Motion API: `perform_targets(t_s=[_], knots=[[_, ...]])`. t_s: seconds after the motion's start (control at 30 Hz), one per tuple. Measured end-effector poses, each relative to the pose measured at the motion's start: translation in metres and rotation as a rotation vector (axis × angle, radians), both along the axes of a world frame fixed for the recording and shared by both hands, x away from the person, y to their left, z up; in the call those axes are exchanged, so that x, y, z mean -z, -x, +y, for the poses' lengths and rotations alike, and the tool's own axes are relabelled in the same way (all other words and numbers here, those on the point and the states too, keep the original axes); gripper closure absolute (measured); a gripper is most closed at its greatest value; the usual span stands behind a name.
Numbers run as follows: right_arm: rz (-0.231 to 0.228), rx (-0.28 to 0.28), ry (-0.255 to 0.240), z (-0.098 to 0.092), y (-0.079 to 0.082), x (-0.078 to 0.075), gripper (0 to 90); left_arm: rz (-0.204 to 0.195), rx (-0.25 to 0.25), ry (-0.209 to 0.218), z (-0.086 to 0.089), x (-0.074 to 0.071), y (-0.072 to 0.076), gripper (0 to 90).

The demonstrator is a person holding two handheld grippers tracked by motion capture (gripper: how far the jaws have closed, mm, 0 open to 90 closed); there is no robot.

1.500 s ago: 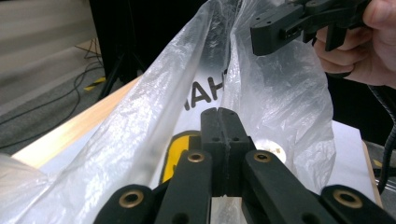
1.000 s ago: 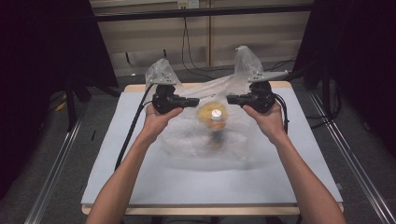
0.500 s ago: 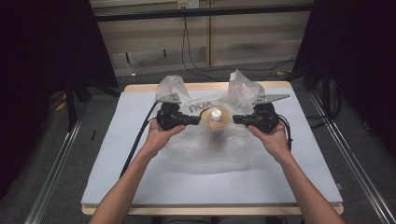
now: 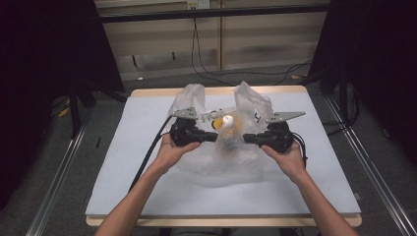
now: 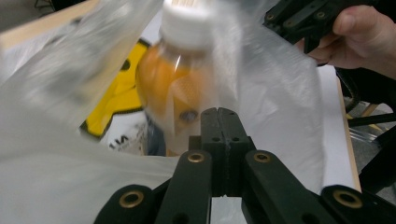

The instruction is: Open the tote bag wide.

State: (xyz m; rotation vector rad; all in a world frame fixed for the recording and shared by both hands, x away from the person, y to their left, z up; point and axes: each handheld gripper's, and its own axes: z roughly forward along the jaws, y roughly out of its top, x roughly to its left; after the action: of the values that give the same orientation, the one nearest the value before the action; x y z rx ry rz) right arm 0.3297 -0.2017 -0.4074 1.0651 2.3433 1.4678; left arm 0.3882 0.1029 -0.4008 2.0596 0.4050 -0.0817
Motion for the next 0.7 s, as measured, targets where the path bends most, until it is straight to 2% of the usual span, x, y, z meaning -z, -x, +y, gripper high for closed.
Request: perform_targets(t_s=[0.03, 0.07, 0.13, 0.2, 0.23, 0.27, 0.33, 0.4, 0.43, 0.47, 0.5, 0.53, 0.57, 0.6, 0.63, 0.67, 0.7], knots=[[0.006, 0.009, 0.000, -0.002, 0.000, 0.003, 90.0, 0.009, -0.012, -0.003, 0.002, 0.006, -0.002, 90.0], [0.023, 0.026, 0.003, -0.008, -0.001, 0.013, 90.0, 0.023, -0.024, -0.009, 0.004, 0.011, -0.004, 90.0], [0.036, 0.028, 0.001, -0.010, -0.002, 0.019, 90.0, 0.041, -0.028, -0.031, 0.004, 0.022, -0.006, 90.0], [0.053, 0.037, 0.013, -0.011, -0.004, 0.031, 90.0, 0.050, -0.033, -0.080, 0.003, 0.031, -0.006, 90.0], [0.072, 0.025, 0.050, -0.011, -0.006, 0.039, 90.0, 0.066, -0.030, -0.109, 0.004, 0.040, -0.006, 90.0], [0.072, 0.025, 0.050, -0.011, -0.006, 0.039, 90.0, 0.066, -0.030, -0.109, 0.004, 0.040, -0.006, 90.0], [0.092, 0.024, 0.053, -0.013, -0.008, 0.048, 90.0, 0.096, -0.041, -0.119, 0.006, 0.051, -0.006, 90.0], [0.109, 0.027, 0.074, -0.016, -0.009, 0.058, 90.0, 0.105, -0.047, -0.147, 0.009, 0.061, -0.007, 90.0], [0.116, 0.028, 0.084, -0.017, -0.010, 0.061, 90.0, 0.111, -0.058, -0.146, 0.010, 0.066, -0.007, 90.0], [0.135, 0.035, 0.089, -0.018, -0.010, 0.065, 90.0, 0.117, -0.063, -0.176, 0.011, 0.071, -0.008, 90.0], [0.168, 0.033, 0.074, -0.021, -0.011, 0.073, 90.0, 0.133, -0.045, -0.191, 0.011, 0.080, -0.008, 90.0], [0.168, 0.033, 0.074, -0.021, -0.011, 0.073, 90.0, 0.133, -0.045, -0.191, 0.011, 0.080, -0.008, 90.0], [0.174, 0.033, 0.091, -0.020, -0.011, 0.075, 90.0, 0.135, -0.058, -0.223, 0.011, 0.081, -0.007, 90.0], [0.172, 0.031, 0.121, -0.018, -0.011, 0.076, 90.0, 0.132, -0.051, -0.236, 0.011, 0.082, -0.007, 90.0], [0.188, 0.025, 0.139, -0.014, -0.009, 0.080, 90.0, 0.145, -0.050, -0.203, 0.010, 0.083, -0.006, 90.0], [0.189, 0.030, 0.136, -0.015, -0.009, 0.081, 90.0, 0.133, -0.038, -0.208, 0.011, 0.083, -0.006, 90.0], [0.189, 0.030, 0.136, -0.015, -0.009, 0.081, 90.0, 0.130, -0.052, -0.238, 0.012, 0.082, -0.005, 90.0]])
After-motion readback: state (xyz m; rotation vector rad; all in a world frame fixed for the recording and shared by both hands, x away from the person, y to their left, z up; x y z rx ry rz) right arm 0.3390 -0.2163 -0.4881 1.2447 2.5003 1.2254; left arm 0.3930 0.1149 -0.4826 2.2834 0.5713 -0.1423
